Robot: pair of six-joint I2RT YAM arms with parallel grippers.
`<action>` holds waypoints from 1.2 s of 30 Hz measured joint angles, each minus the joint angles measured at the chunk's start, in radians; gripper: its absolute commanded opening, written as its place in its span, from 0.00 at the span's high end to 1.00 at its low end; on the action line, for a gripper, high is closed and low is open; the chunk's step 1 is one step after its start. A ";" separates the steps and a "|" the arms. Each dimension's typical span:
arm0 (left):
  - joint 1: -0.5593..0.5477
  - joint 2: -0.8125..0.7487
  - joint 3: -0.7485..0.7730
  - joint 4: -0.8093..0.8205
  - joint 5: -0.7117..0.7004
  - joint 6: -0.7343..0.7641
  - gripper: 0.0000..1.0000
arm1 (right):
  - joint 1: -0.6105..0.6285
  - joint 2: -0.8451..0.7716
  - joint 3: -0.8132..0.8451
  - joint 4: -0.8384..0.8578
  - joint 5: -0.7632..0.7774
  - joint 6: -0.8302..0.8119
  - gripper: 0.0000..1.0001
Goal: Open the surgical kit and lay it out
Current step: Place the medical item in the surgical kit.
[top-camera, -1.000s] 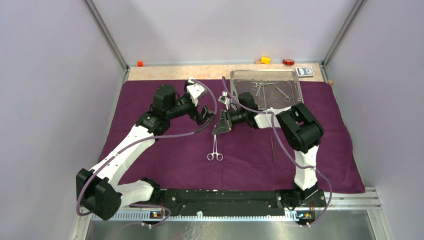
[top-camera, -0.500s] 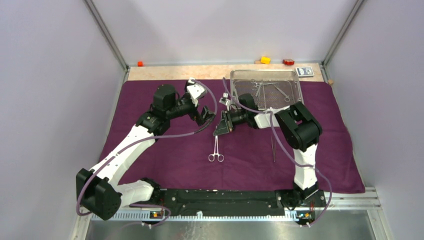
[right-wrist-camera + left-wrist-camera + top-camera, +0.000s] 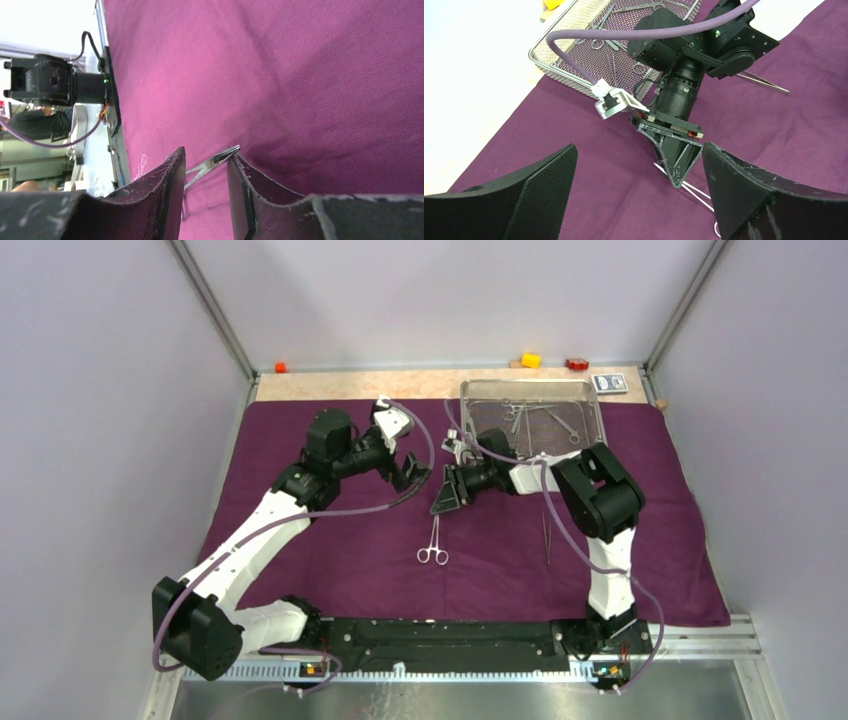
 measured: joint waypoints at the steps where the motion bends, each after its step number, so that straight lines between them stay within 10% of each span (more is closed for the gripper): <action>1: 0.000 0.000 0.000 0.000 0.002 0.000 0.01 | 0.000 0.000 0.007 -0.017 0.009 -0.009 0.64; 20: 0.000 0.000 0.000 0.001 0.000 -0.005 0.01 | 0.001 -0.010 0.080 -0.201 0.118 -0.147 0.59; 36: 0.005 0.036 0.177 -0.027 -0.203 -0.045 0.01 | -0.171 -0.341 0.223 -0.411 0.307 -0.323 0.45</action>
